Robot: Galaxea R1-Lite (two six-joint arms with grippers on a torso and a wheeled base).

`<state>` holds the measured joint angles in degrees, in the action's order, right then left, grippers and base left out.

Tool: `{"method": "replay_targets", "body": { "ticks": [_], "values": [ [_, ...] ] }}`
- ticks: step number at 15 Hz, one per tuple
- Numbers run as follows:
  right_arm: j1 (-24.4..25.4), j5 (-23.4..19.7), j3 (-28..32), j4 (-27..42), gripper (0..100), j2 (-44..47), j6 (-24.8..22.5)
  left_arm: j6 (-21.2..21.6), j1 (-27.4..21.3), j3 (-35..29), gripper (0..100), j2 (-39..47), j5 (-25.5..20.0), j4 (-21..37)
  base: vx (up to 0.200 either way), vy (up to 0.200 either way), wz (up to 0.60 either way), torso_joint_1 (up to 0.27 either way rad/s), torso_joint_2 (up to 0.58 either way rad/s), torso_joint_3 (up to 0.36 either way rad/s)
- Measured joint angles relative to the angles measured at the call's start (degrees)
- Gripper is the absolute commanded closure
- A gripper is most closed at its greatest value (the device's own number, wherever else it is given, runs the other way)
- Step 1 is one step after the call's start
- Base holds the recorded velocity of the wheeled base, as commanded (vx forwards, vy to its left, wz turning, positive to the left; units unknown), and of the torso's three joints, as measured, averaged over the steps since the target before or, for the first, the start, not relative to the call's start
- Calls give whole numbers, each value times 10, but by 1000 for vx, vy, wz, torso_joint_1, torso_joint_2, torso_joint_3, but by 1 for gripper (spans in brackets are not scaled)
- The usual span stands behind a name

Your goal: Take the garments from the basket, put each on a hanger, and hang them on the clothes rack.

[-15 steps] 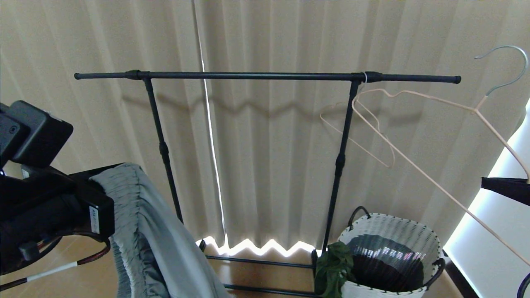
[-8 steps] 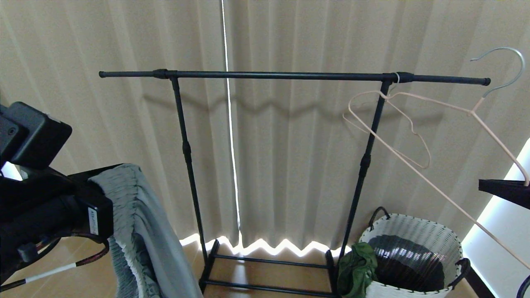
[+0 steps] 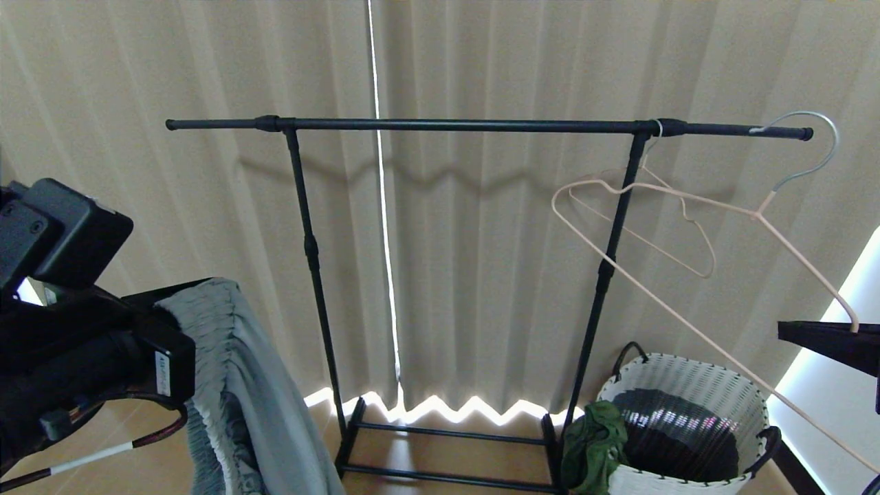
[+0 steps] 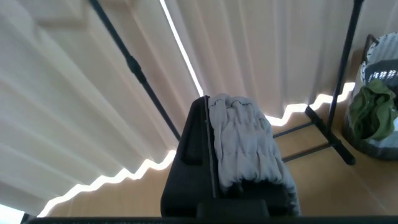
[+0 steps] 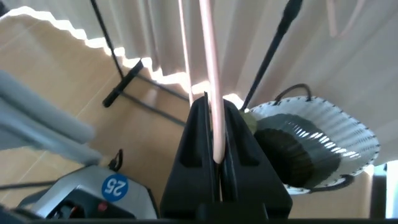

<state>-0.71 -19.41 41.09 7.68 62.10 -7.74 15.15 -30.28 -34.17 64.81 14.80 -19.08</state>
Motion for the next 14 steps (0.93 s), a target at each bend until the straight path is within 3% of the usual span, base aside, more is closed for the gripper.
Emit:
{"method": "replay_targets", "body": {
  "ticks": [4,8,14],
  "values": [
    [36,1,-11,0,100,4,1,-1,0,-15,100,33,11,1,0,0,0,0,0,0],
    [88,0,-14,-1,100,16,35,-25,-1,-85,100,103,58,2,0,0,0,0,0,0],
    [234,0,-12,-2,100,27,118,-83,-18,-229,100,243,181,4,0,0,0,0,0,0]
  ]
}}
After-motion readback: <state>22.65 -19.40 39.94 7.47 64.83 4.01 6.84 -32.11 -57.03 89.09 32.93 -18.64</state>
